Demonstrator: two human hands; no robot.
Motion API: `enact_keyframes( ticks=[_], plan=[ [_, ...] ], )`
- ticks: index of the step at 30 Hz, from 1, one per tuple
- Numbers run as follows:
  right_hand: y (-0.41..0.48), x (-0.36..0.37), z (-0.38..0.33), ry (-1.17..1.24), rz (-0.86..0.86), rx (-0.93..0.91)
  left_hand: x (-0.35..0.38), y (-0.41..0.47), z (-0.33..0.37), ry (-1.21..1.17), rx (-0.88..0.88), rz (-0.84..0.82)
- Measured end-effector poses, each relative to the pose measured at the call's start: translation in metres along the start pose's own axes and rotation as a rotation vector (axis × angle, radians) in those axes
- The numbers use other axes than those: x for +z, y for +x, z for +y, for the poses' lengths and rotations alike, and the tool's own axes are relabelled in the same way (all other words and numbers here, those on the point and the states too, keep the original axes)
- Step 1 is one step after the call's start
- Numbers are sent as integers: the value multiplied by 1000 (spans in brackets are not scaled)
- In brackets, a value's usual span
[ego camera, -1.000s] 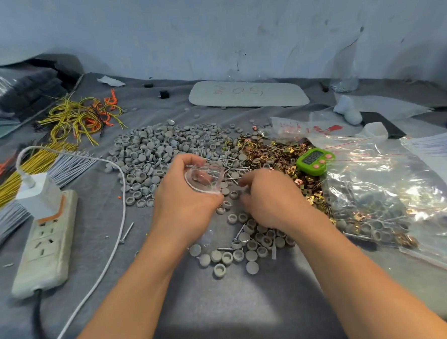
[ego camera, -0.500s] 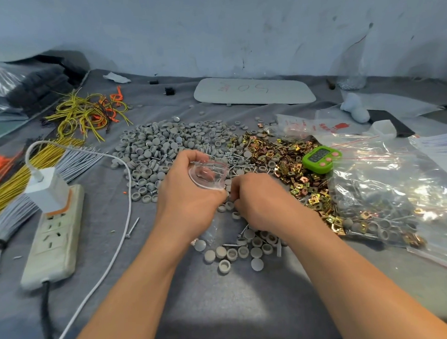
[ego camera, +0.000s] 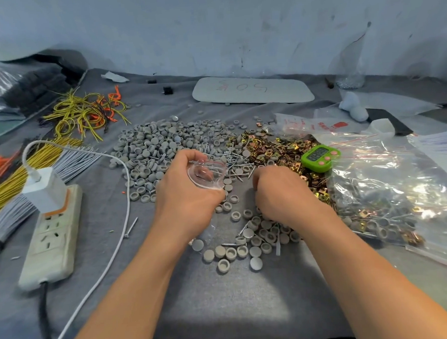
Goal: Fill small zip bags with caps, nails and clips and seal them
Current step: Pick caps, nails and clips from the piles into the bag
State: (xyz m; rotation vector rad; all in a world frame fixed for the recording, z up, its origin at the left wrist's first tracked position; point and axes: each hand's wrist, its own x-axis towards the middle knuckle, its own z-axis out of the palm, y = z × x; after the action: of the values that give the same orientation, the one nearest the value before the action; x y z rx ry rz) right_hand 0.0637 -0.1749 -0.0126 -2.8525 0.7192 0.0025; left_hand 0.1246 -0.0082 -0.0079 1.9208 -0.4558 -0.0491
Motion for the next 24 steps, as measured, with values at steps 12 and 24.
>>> enact_keyframes(
  ticks=[12, 24],
  plan=[
    [-3, -8, 2, -13, -12, -41, -3, 0, -1, -4, 0, -9],
    [-11, -14, 20, 53, -89, -95, -3, 0, 1, 8, -7, -19]
  ],
)
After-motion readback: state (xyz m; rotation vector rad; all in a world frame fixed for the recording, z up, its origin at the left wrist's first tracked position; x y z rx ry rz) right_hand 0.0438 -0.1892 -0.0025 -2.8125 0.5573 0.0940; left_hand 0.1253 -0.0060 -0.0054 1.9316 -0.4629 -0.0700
